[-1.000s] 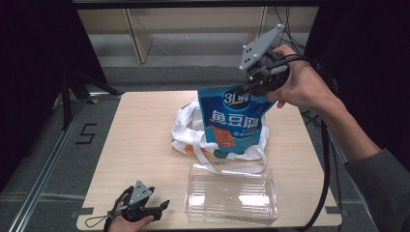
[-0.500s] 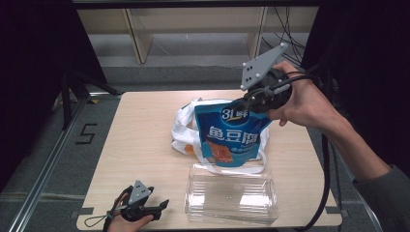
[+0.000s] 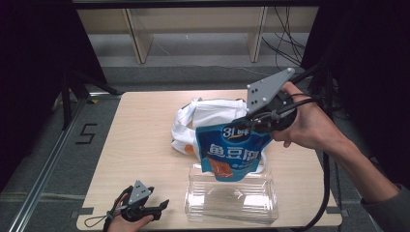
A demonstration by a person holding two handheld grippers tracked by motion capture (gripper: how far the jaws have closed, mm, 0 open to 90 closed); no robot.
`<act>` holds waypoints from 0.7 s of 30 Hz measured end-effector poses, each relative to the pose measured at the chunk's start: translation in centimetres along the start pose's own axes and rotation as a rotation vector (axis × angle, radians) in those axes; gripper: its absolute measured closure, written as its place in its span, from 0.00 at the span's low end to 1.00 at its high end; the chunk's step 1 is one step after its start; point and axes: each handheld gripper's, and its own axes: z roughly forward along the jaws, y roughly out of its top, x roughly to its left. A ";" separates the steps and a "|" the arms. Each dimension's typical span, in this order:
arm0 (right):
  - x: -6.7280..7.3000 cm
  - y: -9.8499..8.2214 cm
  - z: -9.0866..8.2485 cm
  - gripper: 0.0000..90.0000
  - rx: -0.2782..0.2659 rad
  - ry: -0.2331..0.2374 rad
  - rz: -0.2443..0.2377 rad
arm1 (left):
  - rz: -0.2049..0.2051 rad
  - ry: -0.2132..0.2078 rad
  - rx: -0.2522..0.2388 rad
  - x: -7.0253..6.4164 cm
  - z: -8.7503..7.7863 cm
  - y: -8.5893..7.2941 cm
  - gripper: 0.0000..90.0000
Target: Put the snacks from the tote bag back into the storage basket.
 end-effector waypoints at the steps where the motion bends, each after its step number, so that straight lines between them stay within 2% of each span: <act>1: 0.2 -0.3 0.2 1.00 -0.002 -0.002 0.000 | 0.002 0.001 0.003 0.0 0.0 0.0 0.32; 2: 0.4 -0.6 0.3 1.00 0.000 0.006 0.002 | 0.002 0.000 0.002 0.0 0.0 0.0 0.32; 3: 0.5 -0.8 0.6 1.00 -0.003 -0.007 0.001 | -0.001 -0.010 0.002 0.0 -0.1 0.0 0.32; 4: 0.7 -1.1 0.7 1.00 0.001 0.014 0.007 | 0.002 -0.012 -0.006 0.0 0.0 0.0 0.32; 5: 0.8 -1.4 1.0 1.00 0.007 0.012 0.007 | 0.017 -0.015 0.003 0.1 0.0 0.0 0.32; 8: 0.9 -2.3 1.8 1.00 0.018 0.010 0.011 | 0.008 -0.007 0.001 0.0 0.0 0.0 0.32; 9: 0.9 -2.5 2.0 1.00 0.020 0.027 0.015 | 0.007 -0.006 0.001 0.0 0.0 0.0 0.32; 12: 0.8 -3.6 3.0 1.00 0.033 0.031 0.024 | 0.007 -0.005 0.001 0.0 0.0 0.0 0.32; 13: 0.8 -3.9 3.2 1.00 0.035 0.018 0.027 | 0.008 -0.006 0.002 0.0 0.0 0.0 0.32; 14: 0.7 -4.2 3.5 1.00 0.040 0.039 0.027 | 0.009 -0.006 0.002 0.0 0.0 0.0 0.32; 15: 0.6 -4.4 3.7 1.00 0.043 0.034 0.024 | -0.001 -0.012 -0.006 -0.1 0.0 0.0 0.32; 16: 0.6 -4.6 4.0 1.00 0.043 0.042 0.023 | 0.028 -0.011 0.015 0.0 -0.2 0.0 0.32; 17: 0.5 -4.8 4.2 1.00 0.046 0.052 0.019 | 0.028 -0.013 0.009 0.0 -0.1 0.1 0.32; 19: 0.3 -5.1 4.6 1.00 0.059 0.047 0.019 | 0.016 -0.014 -0.001 0.0 0.0 0.0 0.32; 20: 0.2 -5.2 4.8 1.00 0.061 0.051 0.015 | -0.010 -0.014 0.003 -0.2 0.0 0.0 0.32; 21: 0.1 -5.4 5.0 1.00 0.055 0.055 0.009 | -0.017 -0.014 -0.005 -0.3 0.1 0.0 0.32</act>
